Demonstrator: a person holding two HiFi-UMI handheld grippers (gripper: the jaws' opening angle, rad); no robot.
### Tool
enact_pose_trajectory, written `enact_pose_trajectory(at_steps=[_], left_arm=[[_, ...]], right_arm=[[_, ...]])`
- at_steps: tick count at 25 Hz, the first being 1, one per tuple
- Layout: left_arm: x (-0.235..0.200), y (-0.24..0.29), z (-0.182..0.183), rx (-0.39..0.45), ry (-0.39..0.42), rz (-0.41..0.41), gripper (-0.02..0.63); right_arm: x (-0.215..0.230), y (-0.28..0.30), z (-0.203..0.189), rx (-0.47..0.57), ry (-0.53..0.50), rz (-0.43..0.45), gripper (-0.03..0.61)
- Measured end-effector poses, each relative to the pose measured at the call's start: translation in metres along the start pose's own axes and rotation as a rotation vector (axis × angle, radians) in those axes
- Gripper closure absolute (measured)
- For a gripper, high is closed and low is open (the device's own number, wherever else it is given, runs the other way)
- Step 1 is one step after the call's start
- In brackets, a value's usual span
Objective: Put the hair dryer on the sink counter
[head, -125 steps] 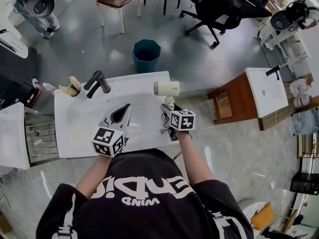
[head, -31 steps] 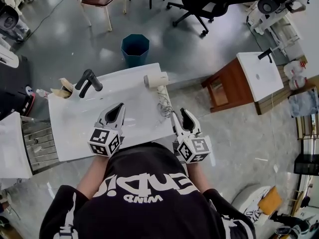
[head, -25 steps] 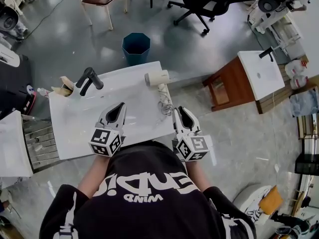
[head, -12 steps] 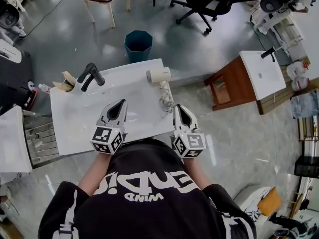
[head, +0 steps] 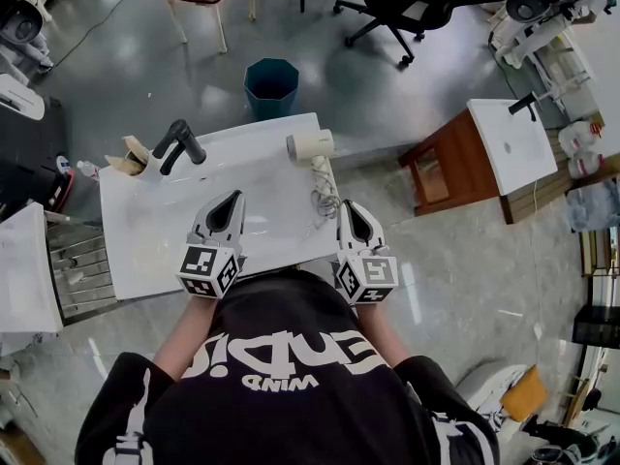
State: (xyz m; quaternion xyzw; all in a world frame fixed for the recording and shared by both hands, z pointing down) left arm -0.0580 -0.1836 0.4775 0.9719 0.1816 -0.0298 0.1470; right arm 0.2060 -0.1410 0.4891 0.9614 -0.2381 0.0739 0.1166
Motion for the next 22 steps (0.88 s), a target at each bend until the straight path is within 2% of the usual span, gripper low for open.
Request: enact_pose_trajectory(at_steps=[22], left_arm=[[-0.0030,0.0005,0.0010,-0.011,0.001,0.022,0.606]], right_arm=[[0.0014,0.0077,-0.0020,-0.022,0.018,0.026,0.555]])
Point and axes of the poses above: the fingertips, and each gripper's own axes: y forward along the fingers, x to its right, z out of its top, the point moved 7 cm from there along -y, backward along the fingers, and after that the axes turned 13 degrees about z, right-handed, at the moved point
